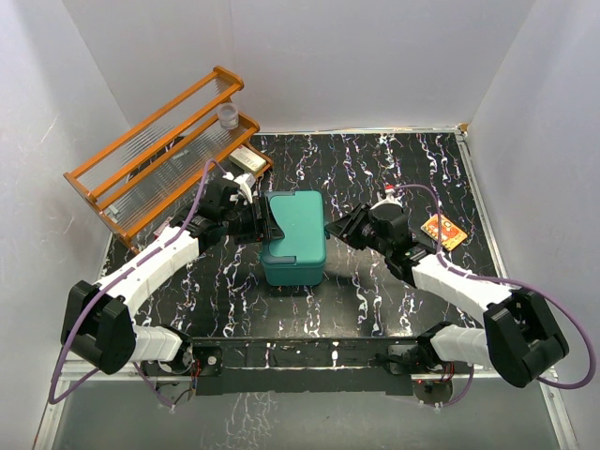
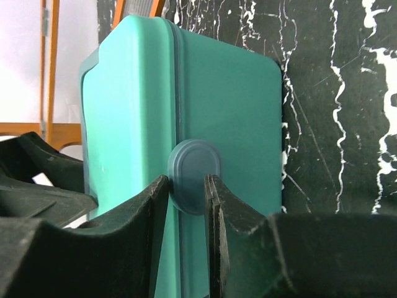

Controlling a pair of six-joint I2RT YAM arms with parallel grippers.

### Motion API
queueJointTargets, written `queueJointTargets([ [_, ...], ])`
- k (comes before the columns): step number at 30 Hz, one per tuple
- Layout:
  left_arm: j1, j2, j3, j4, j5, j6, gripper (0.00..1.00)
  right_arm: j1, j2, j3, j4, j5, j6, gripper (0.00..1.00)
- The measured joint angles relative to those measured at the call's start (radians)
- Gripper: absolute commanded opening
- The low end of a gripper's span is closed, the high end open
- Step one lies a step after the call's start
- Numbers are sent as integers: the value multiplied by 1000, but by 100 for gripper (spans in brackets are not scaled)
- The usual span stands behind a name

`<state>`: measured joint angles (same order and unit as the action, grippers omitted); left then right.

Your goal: Organize the medicine kit

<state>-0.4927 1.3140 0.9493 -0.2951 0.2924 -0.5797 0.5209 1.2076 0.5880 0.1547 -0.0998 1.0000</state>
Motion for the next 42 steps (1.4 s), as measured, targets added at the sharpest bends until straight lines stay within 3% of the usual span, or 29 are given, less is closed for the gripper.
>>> queueJointTargets([
  [14, 7, 2, 0, -1, 7, -9, 65, -85, 128, -41, 220, -193, 242, 26],
  [25, 13, 5, 6, -10, 12, -8, 66, -98, 126, -41, 204, -215, 279, 54],
  [33, 11, 24, 28, -19, 11, -4, 68, -90, 63, 38, 43, -230, 193, 69],
  [42, 11, 68, 67, -28, 16, 4, 66, -89, 9, 76, -64, -196, 69, 73],
])
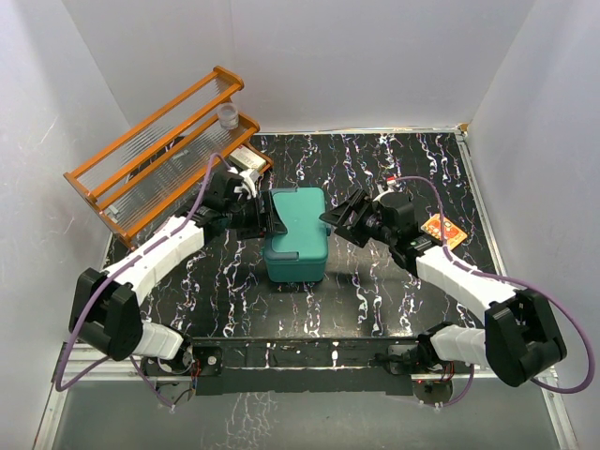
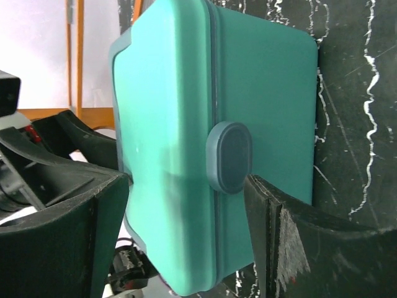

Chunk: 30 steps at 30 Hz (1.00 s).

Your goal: Organize the medicine kit

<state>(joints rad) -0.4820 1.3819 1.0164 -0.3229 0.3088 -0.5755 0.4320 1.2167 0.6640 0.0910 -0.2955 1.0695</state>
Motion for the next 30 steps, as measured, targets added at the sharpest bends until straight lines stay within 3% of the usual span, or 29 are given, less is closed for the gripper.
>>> queueJointTargets([
  [11, 0, 58, 55, -8, 17, 19, 65, 0, 80, 45, -55, -5, -148, 68],
  [24, 2, 72, 70, -18, 32, 34, 64, 18, 112, 107, -105, -1, -220, 46],
  [30, 8, 77, 76, -22, 32, 37, 63, 55, 152, 179, -161, 89, -248, 42],
])
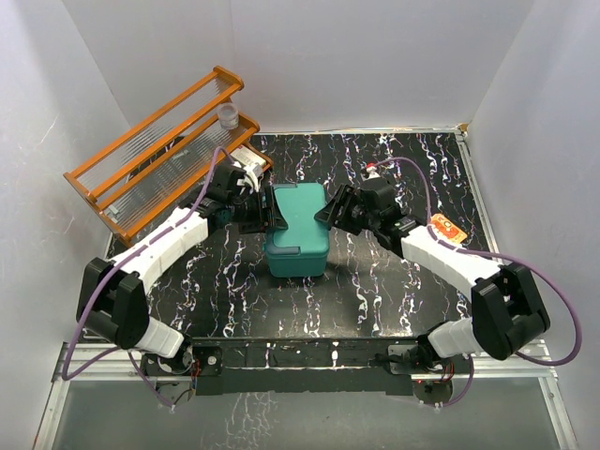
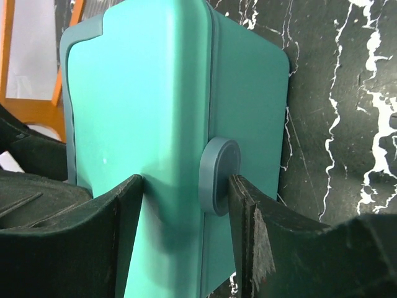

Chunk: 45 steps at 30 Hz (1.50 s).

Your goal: Organize the medicine kit

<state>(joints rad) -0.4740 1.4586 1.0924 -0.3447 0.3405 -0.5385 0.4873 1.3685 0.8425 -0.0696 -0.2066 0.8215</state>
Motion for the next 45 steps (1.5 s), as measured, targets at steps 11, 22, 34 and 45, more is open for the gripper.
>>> queueJointTargets([
  [11, 8, 41, 53, -29, -8, 3, 68, 52, 32, 90, -82, 169, -31, 64],
  [22, 37, -12, 82, -91, -143, 53, 99, 79, -73, 169, -300, 345, -103, 98],
  [34, 50, -524, 4, -183, -241, 69, 99, 79, -425, 184, -596, 489, -260, 98],
  [45, 50, -914, 21, -327, -400, 139, 99, 79, -719, 300, -796, 661, -349, 98],
])
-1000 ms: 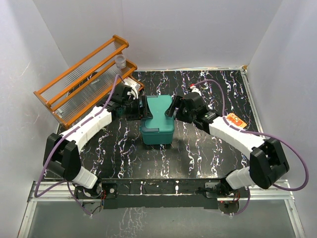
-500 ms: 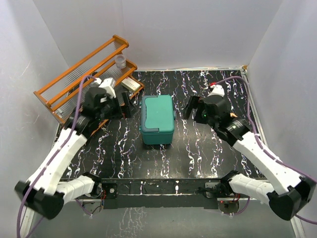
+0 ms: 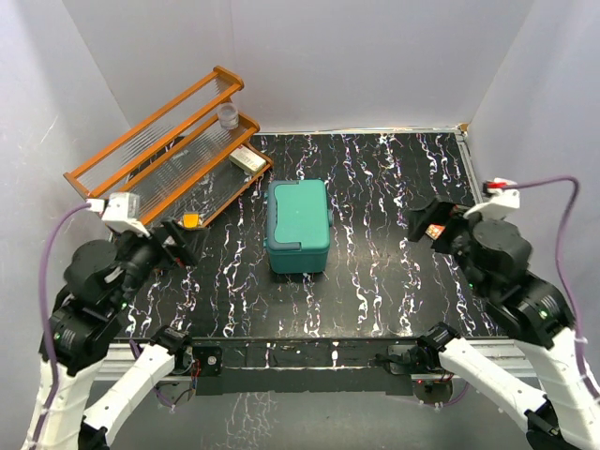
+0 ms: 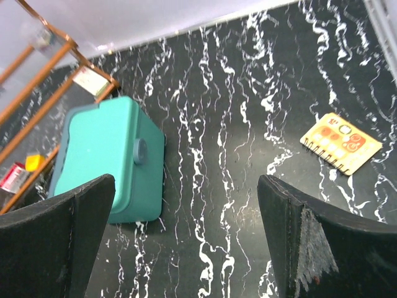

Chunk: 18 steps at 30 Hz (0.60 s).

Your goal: Organize the medicine kit

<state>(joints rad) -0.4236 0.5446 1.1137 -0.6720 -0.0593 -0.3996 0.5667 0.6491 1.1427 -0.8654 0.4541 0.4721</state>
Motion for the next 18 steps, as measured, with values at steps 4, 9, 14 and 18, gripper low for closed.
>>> queueJointTargets([
  [4, 0, -43, 84, -73, -51, 28, 99, 0, -76, 62, -41, 11, -41, 98],
  [9, 0, -65, 162, -134, -76, 56, 99, 0, -108, 111, -84, 11, -75, 98],
  [14, 0, -68, 176, -166, -82, 64, 99, 0, -121, 114, -112, 9, -78, 98],
  [18, 0, -68, 176, -174, -83, 66, 99, 0, -122, 114, -119, 1, -77, 98],
])
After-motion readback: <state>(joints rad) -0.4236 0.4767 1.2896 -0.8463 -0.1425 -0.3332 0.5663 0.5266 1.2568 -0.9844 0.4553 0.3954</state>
